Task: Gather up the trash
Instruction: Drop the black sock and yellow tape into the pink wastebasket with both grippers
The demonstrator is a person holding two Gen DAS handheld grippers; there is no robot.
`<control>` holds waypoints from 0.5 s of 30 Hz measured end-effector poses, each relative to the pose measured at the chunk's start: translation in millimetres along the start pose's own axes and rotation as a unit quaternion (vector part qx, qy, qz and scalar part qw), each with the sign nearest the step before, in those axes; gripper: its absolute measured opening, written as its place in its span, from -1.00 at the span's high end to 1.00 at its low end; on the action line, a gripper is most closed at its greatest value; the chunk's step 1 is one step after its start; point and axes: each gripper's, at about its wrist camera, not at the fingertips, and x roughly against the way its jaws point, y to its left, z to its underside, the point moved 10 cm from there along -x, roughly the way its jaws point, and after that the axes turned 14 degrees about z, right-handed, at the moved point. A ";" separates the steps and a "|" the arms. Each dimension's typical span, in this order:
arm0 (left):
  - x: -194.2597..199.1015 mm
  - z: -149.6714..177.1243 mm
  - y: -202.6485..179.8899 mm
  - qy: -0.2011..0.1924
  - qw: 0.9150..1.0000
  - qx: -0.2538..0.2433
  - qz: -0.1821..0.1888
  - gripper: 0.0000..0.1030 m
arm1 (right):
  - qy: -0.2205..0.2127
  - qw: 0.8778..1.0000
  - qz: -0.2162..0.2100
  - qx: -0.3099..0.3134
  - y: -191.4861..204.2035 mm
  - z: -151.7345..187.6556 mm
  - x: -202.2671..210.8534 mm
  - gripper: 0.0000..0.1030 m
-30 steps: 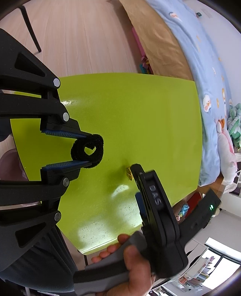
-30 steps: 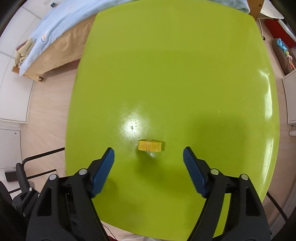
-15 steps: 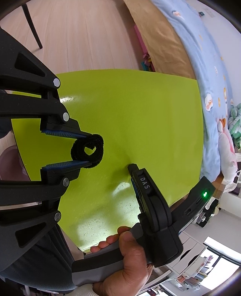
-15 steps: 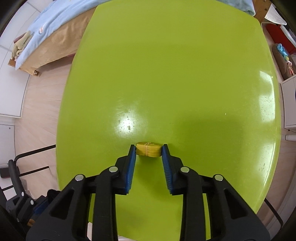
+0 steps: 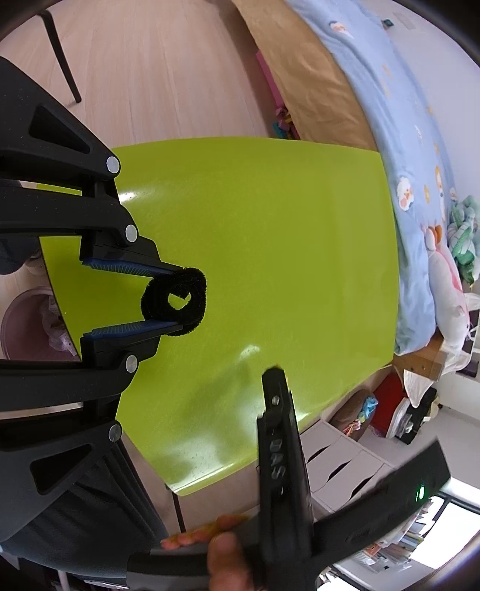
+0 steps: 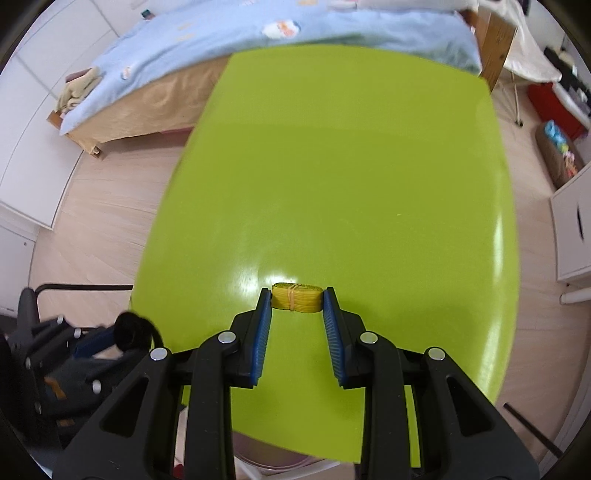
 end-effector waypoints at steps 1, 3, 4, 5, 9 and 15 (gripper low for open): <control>1.8 0.1 -1.7 -0.001 1.000 -0.002 -0.001 0.55 | -0.011 1.000 0.000 0.004 -0.8 3.6 9.5 0.45; 7.4 1.4 -7.0 -0.005 1.000 -0.007 -0.002 0.55 | -0.028 1.000 0.004 0.011 -1.5 9.8 23.9 0.45; 9.5 2.1 -8.7 -0.006 1.000 -0.009 -0.003 0.55 | -0.035 0.999 0.006 0.015 -1.7 12.3 30.1 0.45; 12.8 3.1 -11.5 -0.008 1.000 -0.013 -0.004 0.55 | -0.045 0.999 0.009 0.020 -2.7 17.5 39.2 0.45; 25.3 6.6 -23.0 -0.017 1.000 -0.022 -0.002 0.55 | -0.077 0.996 0.017 0.029 -6.2 35.8 66.7 0.45; 44.6 18.8 -41.2 -0.032 0.999 -0.036 0.003 0.55 | -0.112 0.993 0.014 0.035 -5.7 69.2 100.6 0.45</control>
